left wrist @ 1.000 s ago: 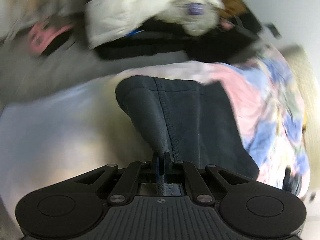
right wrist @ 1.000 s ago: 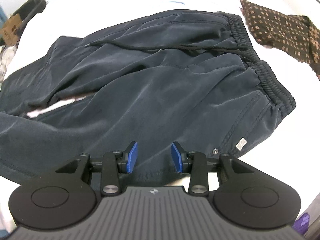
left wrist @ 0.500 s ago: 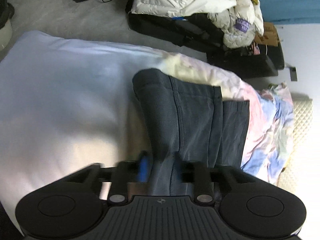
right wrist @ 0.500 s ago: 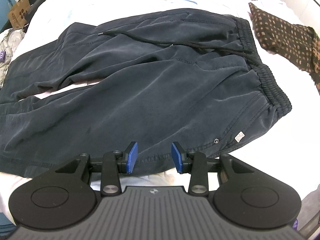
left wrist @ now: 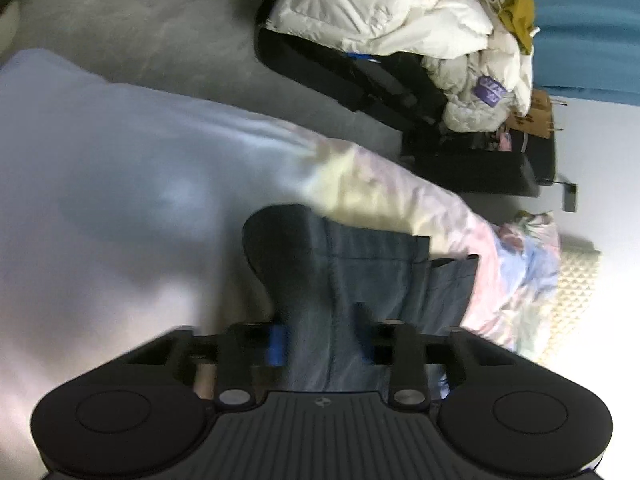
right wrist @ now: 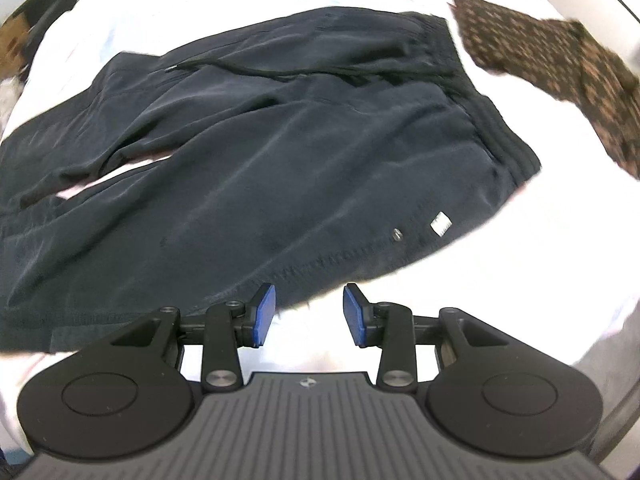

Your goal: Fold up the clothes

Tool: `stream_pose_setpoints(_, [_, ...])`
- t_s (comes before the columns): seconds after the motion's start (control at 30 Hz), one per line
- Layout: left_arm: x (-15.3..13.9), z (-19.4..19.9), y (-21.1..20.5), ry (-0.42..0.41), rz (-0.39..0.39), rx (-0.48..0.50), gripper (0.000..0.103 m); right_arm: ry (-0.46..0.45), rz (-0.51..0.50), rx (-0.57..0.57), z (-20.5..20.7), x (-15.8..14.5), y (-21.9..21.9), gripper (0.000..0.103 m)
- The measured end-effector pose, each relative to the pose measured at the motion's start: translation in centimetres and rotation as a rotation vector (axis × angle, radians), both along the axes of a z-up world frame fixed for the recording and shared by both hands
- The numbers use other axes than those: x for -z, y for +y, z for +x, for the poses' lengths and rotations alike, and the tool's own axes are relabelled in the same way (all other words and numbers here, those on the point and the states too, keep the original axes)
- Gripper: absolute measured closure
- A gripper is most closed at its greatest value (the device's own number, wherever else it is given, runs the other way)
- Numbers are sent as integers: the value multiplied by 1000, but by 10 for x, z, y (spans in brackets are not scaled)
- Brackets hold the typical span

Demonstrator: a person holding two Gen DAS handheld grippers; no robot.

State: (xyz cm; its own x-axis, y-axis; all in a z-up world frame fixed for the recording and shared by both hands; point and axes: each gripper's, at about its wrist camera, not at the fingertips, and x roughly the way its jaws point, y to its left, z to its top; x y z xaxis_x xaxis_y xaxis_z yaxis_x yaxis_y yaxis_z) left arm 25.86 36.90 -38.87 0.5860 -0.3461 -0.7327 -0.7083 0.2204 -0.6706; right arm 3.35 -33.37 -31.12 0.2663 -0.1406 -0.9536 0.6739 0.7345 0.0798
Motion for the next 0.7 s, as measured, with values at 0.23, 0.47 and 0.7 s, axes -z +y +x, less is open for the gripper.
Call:
stream_pose_setpoints(0.23, [-36, 12, 7, -90, 38, 61, 100, -17, 37, 130, -22, 4, 0, 64])
stream_pose_setpoints(0.47, [-74, 7, 8, -199, 57, 100, 100, -27, 66, 145, -21, 9, 1, 64])
stream_pose_setpoints(0.7, [-18, -22, 23, 31, 68, 107, 98, -18, 69, 108, -19, 12, -1, 64])
